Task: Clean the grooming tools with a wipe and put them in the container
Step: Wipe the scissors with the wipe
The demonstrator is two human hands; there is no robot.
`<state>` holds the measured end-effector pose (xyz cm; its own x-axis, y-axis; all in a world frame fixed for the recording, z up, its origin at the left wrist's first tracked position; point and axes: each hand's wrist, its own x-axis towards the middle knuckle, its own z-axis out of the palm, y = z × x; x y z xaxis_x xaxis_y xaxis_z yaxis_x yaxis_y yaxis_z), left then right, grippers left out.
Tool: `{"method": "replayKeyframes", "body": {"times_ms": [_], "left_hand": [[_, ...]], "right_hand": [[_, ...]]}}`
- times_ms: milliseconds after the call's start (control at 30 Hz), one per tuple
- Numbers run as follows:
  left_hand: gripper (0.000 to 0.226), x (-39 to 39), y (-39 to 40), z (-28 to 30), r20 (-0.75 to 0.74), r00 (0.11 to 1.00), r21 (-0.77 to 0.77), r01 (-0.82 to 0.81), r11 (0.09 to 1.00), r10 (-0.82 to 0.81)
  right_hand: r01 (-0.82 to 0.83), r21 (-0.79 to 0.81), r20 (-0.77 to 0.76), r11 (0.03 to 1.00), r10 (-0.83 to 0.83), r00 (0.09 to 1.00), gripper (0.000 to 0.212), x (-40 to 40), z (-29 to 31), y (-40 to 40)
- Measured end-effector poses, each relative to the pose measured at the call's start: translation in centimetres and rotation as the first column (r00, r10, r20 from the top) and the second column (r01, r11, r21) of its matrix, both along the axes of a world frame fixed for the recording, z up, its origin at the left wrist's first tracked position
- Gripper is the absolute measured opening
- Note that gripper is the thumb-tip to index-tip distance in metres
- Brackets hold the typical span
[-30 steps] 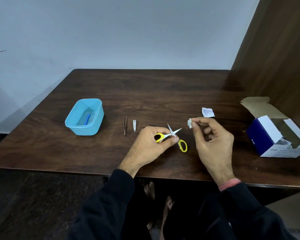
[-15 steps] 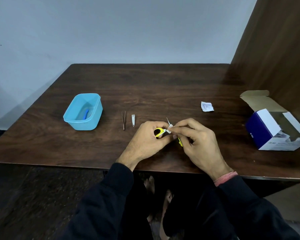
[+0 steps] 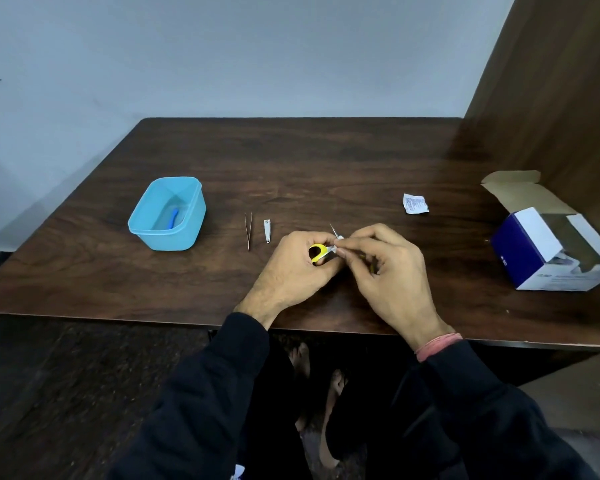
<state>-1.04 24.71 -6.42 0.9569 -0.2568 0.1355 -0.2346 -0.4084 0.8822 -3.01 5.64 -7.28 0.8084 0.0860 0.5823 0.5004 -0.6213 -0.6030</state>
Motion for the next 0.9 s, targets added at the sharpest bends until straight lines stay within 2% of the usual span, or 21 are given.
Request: {"method": "replayKeyframes", "body": {"times_ms": [167, 267, 400, 467, 633, 767, 900], "left_hand": [[0.010, 0.2, 0.0, -0.2, 0.013, 1.000, 0.022, 0.004, 1.000, -0.004], [0.004, 0.2, 0.0, -0.1, 0.016, 1.000, 0.011, 0.012, 1.000, -0.012], [0.008, 0.2, 0.0, 0.0, 0.012, 1.000, -0.005, 0.000, 1.000, 0.000], [0.012, 0.1, 0.0, 0.1, 0.001, 1.000, -0.022, -0.002, 1.000, 0.002], [0.026, 0.2, 0.0, 0.0, -0.013, 1.000, -0.039, -0.005, 0.999, 0.005], [0.027, 0.2, -0.2, 0.0, -0.034, 0.999, -0.050, -0.028, 0.998, 0.026], [0.029, 0.2, 0.0, -0.1, -0.047, 0.998, -0.064, -0.037, 0.997, 0.034]], "right_hand": [[0.112, 0.055, -0.033, 0.992, -0.110, 0.993, 0.021, 0.2, 0.1, 0.2], [0.131, 0.010, 0.051, 0.991, -0.131, 0.990, 0.012, 0.0, -0.2, 0.4], [0.166, -0.052, 0.134, 0.985, -0.158, 0.978, 0.006, -0.1, -0.4, 0.7], [0.149, -0.009, 0.116, 0.989, -0.147, 0.982, 0.005, 0.0, -0.3, 0.7], [-0.007, 0.032, 0.042, 0.999, 0.006, 0.999, 0.008, 0.1, -0.3, 0.9], [0.056, 0.091, -0.007, 0.994, -0.056, 0.998, 0.009, 0.5, -0.1, 1.0], [-0.047, 0.099, -0.008, 0.994, 0.048, 0.999, 0.010, 0.2, 0.0, 1.2]]}}
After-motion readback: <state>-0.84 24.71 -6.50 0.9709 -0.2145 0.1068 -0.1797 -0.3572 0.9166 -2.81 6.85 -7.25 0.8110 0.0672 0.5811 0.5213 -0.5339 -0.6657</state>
